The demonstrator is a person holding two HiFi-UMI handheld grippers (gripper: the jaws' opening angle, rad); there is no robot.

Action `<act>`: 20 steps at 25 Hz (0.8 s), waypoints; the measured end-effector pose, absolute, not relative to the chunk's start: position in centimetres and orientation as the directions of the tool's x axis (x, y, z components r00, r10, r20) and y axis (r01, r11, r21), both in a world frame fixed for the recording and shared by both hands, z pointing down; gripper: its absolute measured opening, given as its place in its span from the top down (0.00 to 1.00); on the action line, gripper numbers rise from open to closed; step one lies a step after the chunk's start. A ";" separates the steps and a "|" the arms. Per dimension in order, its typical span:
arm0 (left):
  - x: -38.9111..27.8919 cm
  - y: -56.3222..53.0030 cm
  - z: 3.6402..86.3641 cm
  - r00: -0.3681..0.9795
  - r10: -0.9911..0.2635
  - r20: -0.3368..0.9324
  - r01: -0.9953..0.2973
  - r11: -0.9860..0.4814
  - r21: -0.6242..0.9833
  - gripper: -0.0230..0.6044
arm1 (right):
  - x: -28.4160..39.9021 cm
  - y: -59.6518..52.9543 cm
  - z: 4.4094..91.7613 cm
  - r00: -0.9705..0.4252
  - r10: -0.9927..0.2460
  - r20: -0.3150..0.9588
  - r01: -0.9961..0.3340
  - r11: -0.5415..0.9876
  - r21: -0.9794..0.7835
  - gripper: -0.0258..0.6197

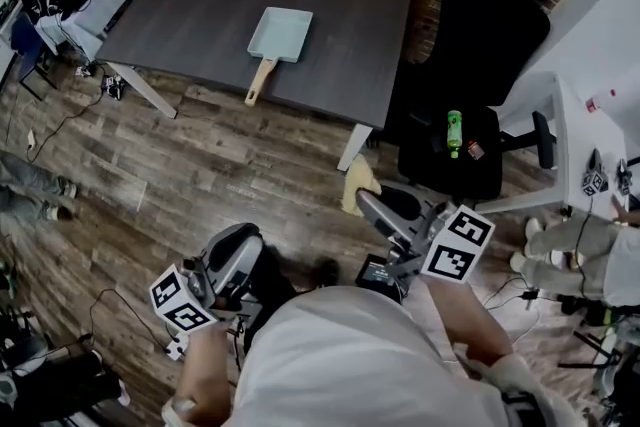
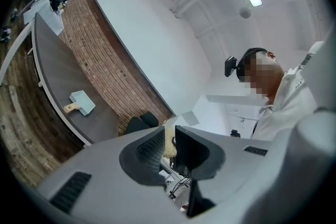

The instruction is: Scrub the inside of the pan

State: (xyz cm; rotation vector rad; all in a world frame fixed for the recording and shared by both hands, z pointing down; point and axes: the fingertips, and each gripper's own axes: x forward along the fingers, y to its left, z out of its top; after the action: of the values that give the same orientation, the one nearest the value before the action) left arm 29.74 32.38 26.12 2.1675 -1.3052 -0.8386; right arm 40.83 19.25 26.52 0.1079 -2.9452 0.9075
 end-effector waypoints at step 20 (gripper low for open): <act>7.9 26.7 27.6 0.558 -0.803 -0.210 -0.497 -0.525 0.691 0.80 | 22.1 16.8 27.0 -0.947 -0.290 0.139 -0.317 0.768 -0.556 0.87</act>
State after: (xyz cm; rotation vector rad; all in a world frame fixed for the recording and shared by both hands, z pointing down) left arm 7.91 26.68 27.62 2.2201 -1.0403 -0.6997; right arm 22.05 16.82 27.02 0.4999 -2.9114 0.9284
